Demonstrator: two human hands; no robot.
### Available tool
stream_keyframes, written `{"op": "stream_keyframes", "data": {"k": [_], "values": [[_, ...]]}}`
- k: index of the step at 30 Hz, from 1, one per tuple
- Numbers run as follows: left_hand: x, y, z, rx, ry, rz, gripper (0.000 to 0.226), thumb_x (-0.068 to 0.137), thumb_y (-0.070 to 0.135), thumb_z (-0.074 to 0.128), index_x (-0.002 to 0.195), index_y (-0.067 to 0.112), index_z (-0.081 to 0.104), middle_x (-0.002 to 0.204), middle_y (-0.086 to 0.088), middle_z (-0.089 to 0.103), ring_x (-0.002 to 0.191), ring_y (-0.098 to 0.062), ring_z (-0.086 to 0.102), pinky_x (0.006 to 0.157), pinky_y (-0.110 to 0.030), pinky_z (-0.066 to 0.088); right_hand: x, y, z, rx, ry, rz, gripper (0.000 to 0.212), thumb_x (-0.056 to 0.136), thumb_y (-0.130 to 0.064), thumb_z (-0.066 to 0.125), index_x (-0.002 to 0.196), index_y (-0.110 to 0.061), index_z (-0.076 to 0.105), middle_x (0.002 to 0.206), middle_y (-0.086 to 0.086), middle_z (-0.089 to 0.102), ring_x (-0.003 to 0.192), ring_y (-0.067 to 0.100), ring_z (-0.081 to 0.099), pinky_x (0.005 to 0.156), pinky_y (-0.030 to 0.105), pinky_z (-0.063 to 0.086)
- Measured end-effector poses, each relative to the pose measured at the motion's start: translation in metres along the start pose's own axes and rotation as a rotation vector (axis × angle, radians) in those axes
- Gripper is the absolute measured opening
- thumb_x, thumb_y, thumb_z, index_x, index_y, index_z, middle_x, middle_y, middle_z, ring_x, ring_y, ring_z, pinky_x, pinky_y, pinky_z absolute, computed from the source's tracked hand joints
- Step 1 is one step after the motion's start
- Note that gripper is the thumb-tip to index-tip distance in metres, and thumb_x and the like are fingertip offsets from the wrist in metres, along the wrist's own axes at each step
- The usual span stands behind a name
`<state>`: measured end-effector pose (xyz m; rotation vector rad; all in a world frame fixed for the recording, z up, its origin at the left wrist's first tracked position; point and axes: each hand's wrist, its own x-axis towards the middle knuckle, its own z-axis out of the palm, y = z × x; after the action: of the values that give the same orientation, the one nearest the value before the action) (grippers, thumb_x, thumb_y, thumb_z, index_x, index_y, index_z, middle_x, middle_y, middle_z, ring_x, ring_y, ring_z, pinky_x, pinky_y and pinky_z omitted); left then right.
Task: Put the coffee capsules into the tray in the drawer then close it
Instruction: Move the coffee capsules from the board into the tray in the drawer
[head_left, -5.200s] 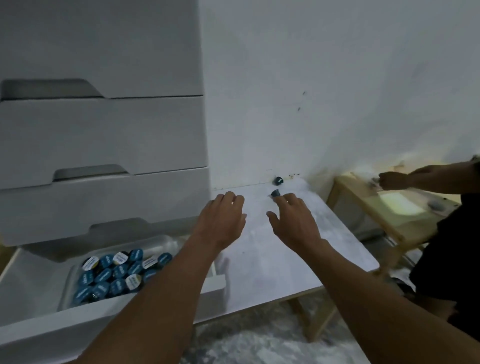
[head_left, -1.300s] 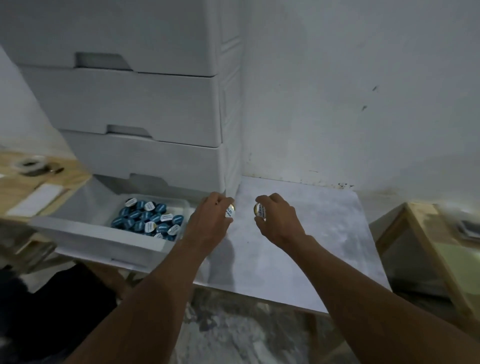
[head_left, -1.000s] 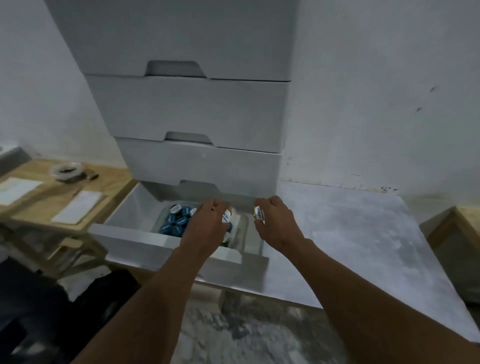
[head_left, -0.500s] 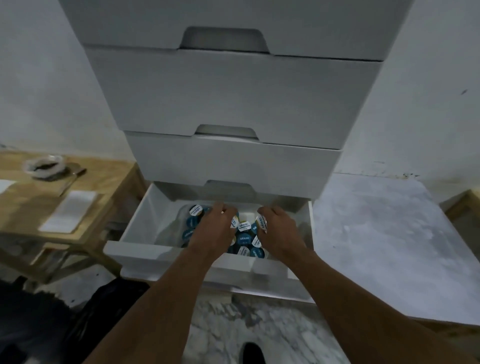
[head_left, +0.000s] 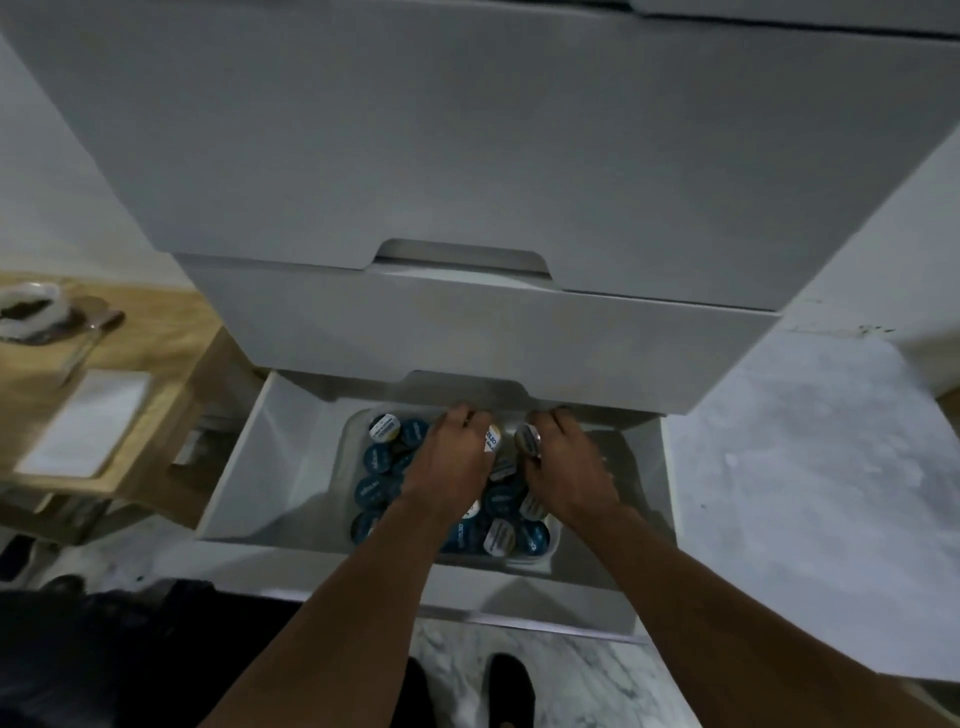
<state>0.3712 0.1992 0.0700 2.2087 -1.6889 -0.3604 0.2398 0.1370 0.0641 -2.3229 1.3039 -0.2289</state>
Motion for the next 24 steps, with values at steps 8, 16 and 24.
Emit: {"op": "stream_keyframes", "data": {"k": [8, 16, 24], "values": [[0.017, -0.006, 0.006, 0.022, -0.033, 0.081, 0.037, 0.087, 0.011, 0.056, 0.124, 0.011, 0.052, 0.123, -0.009, 0.054, 0.111, -0.026, 0.050, 0.089, -0.039, 0.048, 0.011, 0.004, 0.003, -0.122, 0.032, 0.000, 0.048, 0.082, -0.016, 0.065, 0.127, -0.010, 0.050, 0.128, 0.010, 0.056, 0.118, 0.028, 0.048, 0.100, 0.034, 0.038], [0.025, -0.012, 0.013, 0.077, -0.064, 0.141, 0.036, 0.083, 0.006, 0.059, 0.118, 0.012, 0.054, 0.119, -0.009, 0.058, 0.113, -0.026, 0.049, 0.092, -0.039, 0.047, 0.016, 0.011, 0.006, -0.212, 0.006, -0.073, 0.040, 0.080, -0.016, 0.066, 0.118, -0.011, 0.057, 0.122, 0.011, 0.060, 0.113, 0.030, 0.051, 0.095, 0.035, 0.042], [0.031, -0.014, 0.017, 0.166, -0.074, 0.209, 0.038, 0.081, 0.005, 0.058, 0.119, 0.011, 0.056, 0.117, -0.009, 0.061, 0.113, -0.028, 0.050, 0.095, -0.040, 0.044, 0.018, 0.012, 0.004, -0.272, -0.043, -0.096, 0.039, 0.083, -0.013, 0.059, 0.122, -0.011, 0.055, 0.127, 0.011, 0.057, 0.119, 0.029, 0.048, 0.100, 0.034, 0.038]]}}
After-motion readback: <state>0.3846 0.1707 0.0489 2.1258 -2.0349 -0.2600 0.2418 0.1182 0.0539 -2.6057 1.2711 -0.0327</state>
